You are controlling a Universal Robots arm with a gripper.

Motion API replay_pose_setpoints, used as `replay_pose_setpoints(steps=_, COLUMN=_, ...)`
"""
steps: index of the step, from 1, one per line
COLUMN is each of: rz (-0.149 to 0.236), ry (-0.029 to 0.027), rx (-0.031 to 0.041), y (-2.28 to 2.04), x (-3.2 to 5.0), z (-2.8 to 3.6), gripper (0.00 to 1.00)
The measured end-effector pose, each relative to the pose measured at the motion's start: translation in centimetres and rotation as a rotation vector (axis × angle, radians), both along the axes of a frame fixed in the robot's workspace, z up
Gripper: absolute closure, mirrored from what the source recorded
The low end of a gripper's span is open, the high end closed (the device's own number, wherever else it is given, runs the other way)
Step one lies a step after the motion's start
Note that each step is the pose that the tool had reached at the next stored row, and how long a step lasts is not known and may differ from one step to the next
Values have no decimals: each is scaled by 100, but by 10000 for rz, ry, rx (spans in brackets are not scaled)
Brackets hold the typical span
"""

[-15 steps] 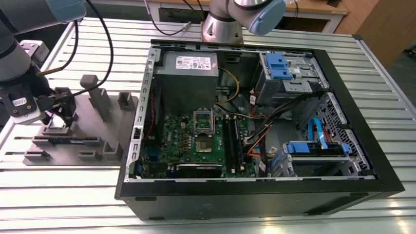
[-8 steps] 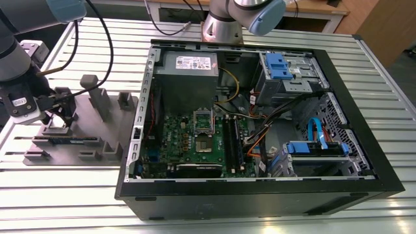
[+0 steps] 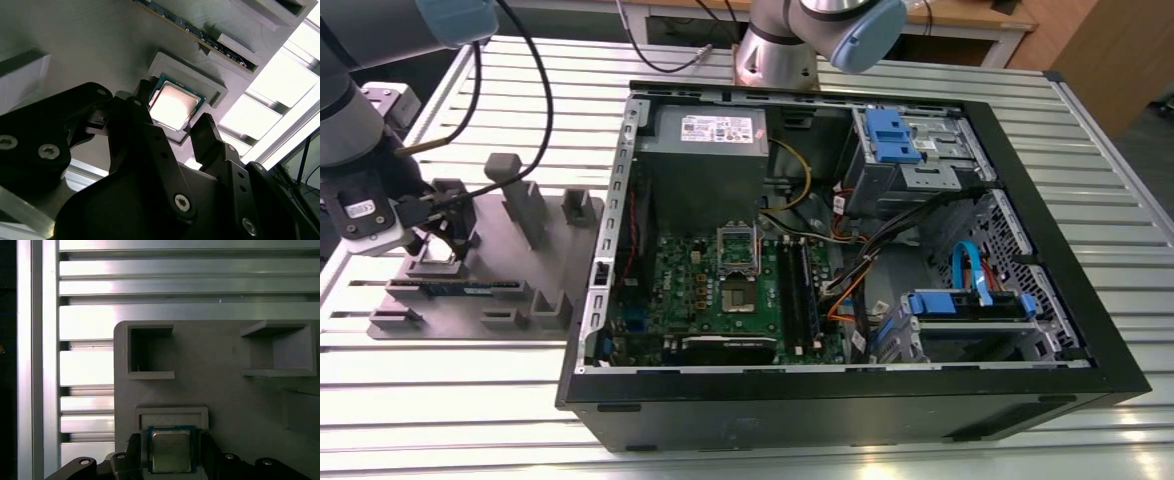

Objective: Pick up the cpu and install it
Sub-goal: 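Pick up the cpu and move it towards the insertion slot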

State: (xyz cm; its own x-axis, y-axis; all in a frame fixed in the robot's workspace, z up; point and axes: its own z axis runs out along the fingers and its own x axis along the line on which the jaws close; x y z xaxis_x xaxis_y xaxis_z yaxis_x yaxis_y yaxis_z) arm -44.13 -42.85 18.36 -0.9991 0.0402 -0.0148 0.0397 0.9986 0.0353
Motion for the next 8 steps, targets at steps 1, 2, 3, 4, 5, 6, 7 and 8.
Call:
replay_pose_setpoints(steps=1, rz=0, ry=8, rx=-23, y=0, x=4, z=1, gripper=41)
replay_pose_setpoints(steps=2, rz=0, ry=13, rx=-49, y=0, x=10, z=0, gripper=41)
replay_pose_setpoints(steps=3, rz=0, ry=15, rx=-71, y=0, x=15, z=0, gripper=41)
replay_pose_setpoints(steps=4, rz=-1, ry=17, rx=-86, y=0, x=20, z=-1, gripper=41)
replay_pose_setpoints(steps=5, rz=-1, ry=17, rx=-94, y=0, x=22, z=-1, gripper=41)
replay_pose_setpoints(steps=6, rz=0, ry=18, rx=-97, y=-1, x=22, z=-1, gripper=41)
replay_pose_setpoints(steps=7, rz=0, ry=18, rx=-97, y=-1, x=22, z=-1, gripper=41)
replay_pose_setpoints(steps=8, rz=0, ry=19, rx=-98, y=0, x=23, z=0, gripper=41)
